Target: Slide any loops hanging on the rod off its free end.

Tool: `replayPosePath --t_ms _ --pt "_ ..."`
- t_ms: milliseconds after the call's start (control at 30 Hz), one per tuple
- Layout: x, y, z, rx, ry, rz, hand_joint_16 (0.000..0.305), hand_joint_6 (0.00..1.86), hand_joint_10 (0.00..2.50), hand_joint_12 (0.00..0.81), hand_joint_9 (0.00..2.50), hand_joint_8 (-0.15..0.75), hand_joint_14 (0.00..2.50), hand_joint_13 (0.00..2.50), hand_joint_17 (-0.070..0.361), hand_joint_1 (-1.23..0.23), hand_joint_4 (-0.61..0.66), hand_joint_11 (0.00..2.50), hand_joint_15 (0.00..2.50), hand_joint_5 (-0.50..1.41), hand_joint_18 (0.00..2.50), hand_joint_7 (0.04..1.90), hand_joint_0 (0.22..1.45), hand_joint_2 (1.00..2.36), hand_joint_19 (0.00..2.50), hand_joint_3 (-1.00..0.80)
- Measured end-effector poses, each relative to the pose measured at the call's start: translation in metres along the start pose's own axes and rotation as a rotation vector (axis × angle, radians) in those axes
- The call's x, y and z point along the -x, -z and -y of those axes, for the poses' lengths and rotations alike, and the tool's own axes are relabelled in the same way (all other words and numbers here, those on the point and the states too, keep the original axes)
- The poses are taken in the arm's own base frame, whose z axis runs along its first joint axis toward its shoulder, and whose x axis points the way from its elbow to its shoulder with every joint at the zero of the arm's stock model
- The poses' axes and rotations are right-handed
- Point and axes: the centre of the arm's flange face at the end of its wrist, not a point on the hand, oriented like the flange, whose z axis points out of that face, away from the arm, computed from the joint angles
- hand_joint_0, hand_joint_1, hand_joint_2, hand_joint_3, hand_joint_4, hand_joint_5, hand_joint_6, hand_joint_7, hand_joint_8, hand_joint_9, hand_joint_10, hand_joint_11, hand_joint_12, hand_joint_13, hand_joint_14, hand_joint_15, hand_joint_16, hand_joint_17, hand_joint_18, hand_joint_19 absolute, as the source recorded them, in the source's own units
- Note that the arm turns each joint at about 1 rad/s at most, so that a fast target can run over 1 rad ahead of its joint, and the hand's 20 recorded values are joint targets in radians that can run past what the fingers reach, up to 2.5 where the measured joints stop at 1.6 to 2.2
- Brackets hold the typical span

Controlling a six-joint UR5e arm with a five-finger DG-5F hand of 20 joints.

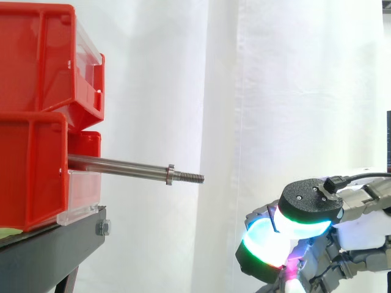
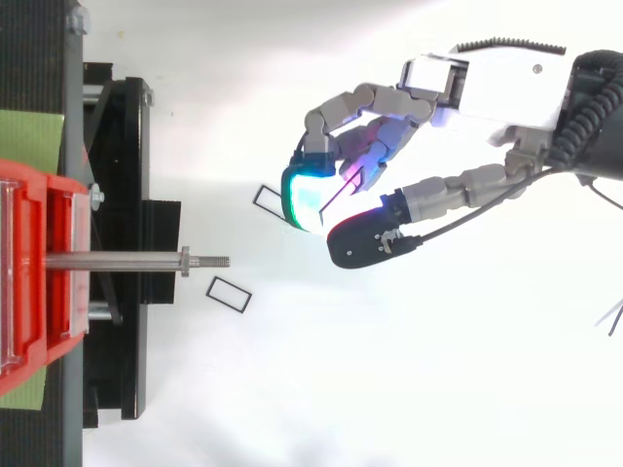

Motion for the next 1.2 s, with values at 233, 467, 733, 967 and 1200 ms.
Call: replayPosePath --t_ms 233,467,733,967,1200 --pt "-0.006 0.000 -0.001 -0.002 -0.012 -0.009 0.064 0.71 0.01 0.407 1.15 0.309 0.00 0.66 0.144 -0.72 -0.15 0.16 0.05 -0.01 0.84 1.21 0.46 1.46 0.23 -0.11" --pt "-0.009 0.000 -0.002 0.001 -0.009 -0.015 0.064 0.71 0.01 0.407 1.14 0.308 0.00 0.67 0.145 -0.72 -0.14 0.15 0.05 -0.01 0.84 1.22 0.45 1.50 0.22 -0.13" --pt "-0.011 -0.001 -0.003 0.011 -0.009 -0.018 0.064 0.72 0.01 0.408 1.11 0.307 0.00 0.65 0.144 -0.75 -0.15 0.15 0.06 -0.02 0.83 1.19 0.47 1.41 0.22 -0.14" --pt "-0.011 -0.005 -0.007 0.047 -0.014 -0.010 0.059 0.78 0.01 0.391 1.04 0.289 0.00 0.62 0.133 -0.77 -0.15 0.19 0.07 -0.05 0.76 1.11 0.57 1.05 0.26 -0.09" --pt "-0.010 -0.006 -0.009 0.066 -0.018 -0.002 0.057 0.83 0.01 0.379 1.02 0.285 0.00 0.60 0.127 -0.76 -0.11 0.26 0.09 -0.09 0.74 1.07 0.59 1.00 0.27 -0.09"
